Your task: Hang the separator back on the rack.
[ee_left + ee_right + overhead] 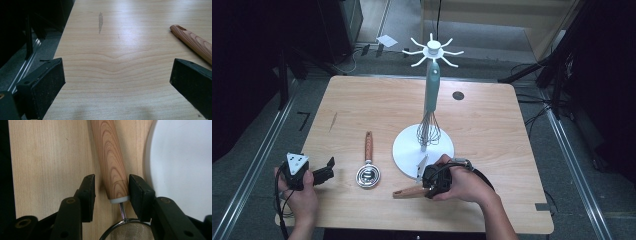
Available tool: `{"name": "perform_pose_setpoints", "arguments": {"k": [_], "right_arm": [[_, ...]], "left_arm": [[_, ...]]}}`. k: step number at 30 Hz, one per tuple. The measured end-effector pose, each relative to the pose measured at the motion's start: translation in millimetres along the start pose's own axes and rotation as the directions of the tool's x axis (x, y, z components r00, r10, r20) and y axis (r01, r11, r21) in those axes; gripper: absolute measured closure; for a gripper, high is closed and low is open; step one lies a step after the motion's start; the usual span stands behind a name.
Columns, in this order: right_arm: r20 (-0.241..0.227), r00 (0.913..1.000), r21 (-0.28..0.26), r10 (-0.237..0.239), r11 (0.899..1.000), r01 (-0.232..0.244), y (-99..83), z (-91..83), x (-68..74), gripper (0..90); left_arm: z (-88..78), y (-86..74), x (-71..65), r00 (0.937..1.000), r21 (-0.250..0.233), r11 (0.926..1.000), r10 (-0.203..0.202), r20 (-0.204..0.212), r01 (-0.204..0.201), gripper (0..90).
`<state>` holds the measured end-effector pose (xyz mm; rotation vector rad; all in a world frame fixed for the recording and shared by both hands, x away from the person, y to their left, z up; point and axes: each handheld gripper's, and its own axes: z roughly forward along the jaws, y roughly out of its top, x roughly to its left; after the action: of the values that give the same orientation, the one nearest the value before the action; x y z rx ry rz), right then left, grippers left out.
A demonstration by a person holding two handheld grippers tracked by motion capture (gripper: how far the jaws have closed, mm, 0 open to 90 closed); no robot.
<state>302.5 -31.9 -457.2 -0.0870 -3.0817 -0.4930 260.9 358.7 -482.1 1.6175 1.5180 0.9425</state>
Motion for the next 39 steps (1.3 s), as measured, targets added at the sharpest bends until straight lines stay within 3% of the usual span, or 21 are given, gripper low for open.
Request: {"name": "perform_pose_setpoints", "arguments": {"k": [2, 3, 4, 6, 7, 8, 9, 10, 11, 12, 16, 17, 21, 22, 23, 29, 35, 39], "right_arm": [[0.008, 0.9999, -0.013, -0.012, 1.0, 0.012, -1.5, 1.9, -1.3, 64.8], [0.006, 0.9977, -0.049, -0.068, 0.997, 0.068, -1.8, 4.0, -6.8, 66.5], [-0.001, 0.9995, -0.002, 0.033, 0.999, -0.033, -3.1, 1.4, -1.4, 67.0], [0.001, 0.9998, -0.018, 0.02, 1.0, -0.02, -4.2, 2.6, -2.6, 69.3], [-0.013, 0.9988, -0.057, -0.047, 0.997, 0.046, -4.0, 5.1, -6.3, 70.6], [-0.025, 0.9996, -0.011, 0.014, 1.0, -0.014, -4.8, 2.3, -0.9, 71.1], [-0.007, 0.9995, -0.035, -0.03, 0.999, 0.03, -4.3, 3.0, -0.8, 71.2], [0.012, 0.9998, -0.028, -0.017, 0.999, 0.017, -4.7, 1.7, 1.3, 71.4], [0.025, 0.9966, -0.064, -0.079, 0.995, 0.081, -4.7, 2.1, -1.7, 71.4], [0.024, 0.9995, -0.045, -0.021, 0.999, 0.022, -6.3, -2.7, 3.0, 71.5], [0.037, 0.9989, -0.127, -0.03, 0.991, 0.034, -12.3, -18.0, 6.0, 71.7], [0.07, 0.9975, -0.136, -0.012, 0.991, 0.021, -14.6, -22.8, 7.3, 71.7], [0.096, 0.9953, -0.178, 0.013, 0.984, 0.004, -26.8, -34.1, 6.4, 71.7], [0.075, 0.997, -0.179, 0.018, 0.984, -0.005, -30.3, -35.8, 6.0, 71.7], [0.104, 0.9942, -0.189, 0.026, 0.982, -0.006, -33.6, -37.5, 4.9, 71.7], [0.079, 0.9933, -0.238, 0.083, 0.969, -0.062, -50.3, -43.7, -2.1, 71.8], [0.099, 0.9859, -0.231, 0.135, 0.967, -0.109, -64.6, -46.6, -6.1, 71.8], [0.102, 0.9797, -0.252, 0.173, 0.957, -0.142, -76.2, -49.6, -9.2, 71.8]], "left_arm": [[-0.1, 0.1, -0.1, 1.0, 0.003, 1.0, 0.0, -0.001, 0.0, 0.0], [-0.1, 0.1, -0.1, 1.0, 0.003, 1.0, 0.0, -0.001, 0.0, 0.0], [0.0, 0.1, -0.1, 1.0, 0.002, 1.0, 0.0, -0.002, 0.0, 0.0], [-0.1, 0.1, -0.1, 1.0, 0.003, 1.0, 0.0, -0.001, 0.0, 0.0], [-0.1, 0.2, -0.1, 1.0, 0.004, 1.0, 0.001, -0.002, -0.001, 0.0], [-0.2, 0.2, -0.2, 1.0, 0.006, 1.0, 0.002, -0.001, -0.002, 0.0], [0.1, 0.3, -0.3, 1.0, 0.006, 1.0, 0.002, -0.002, -0.002, 0.0], [0.2, 0.3, -0.4, 1.0, 0.006, 1.0, 0.002, -0.002, -0.002, 0.0], [0.2, 0.3, -0.4, 1.0, 0.006, 1.0, 0.002, -0.002, -0.002, 0.0], [0.1, 0.3, -0.4, 1.0, 0.006, 1.0, 0.002, -0.001, -0.002, 0.0], [0.1, 0.3, -0.5, 1.0, 0.006, 1.0, 0.003, -0.001, -0.003, 0.0], [0.1, 0.3, -0.4, 1.0, 0.005, 1.0, 0.004, -0.001, -0.004, 0.0], [0.1, 0.3, -0.6, 1.0, 0.005, 1.0, 0.004, -0.001, -0.004, 0.0], [0.0, 0.2, -0.5, 1.0, 0.005, 1.0, 0.005, -0.001, -0.005, 0.0], [0.0, 0.3, -0.4, 1.0, 0.005, 1.0, 0.006, -0.001, -0.006, 0.0], [0.0, 0.2, -0.6, 1.0, 0.004, 1.0, 0.004, -0.001, -0.004, 0.0], [0.3, 0.2, -0.7, 1.0, 0.004, 1.0, 0.007, -0.003, -0.007, 0.0], [0.2, 0.3, -0.5, 1.0, 0.006, 1.0, 0.005, -0.001, -0.005, 0.0]]}}
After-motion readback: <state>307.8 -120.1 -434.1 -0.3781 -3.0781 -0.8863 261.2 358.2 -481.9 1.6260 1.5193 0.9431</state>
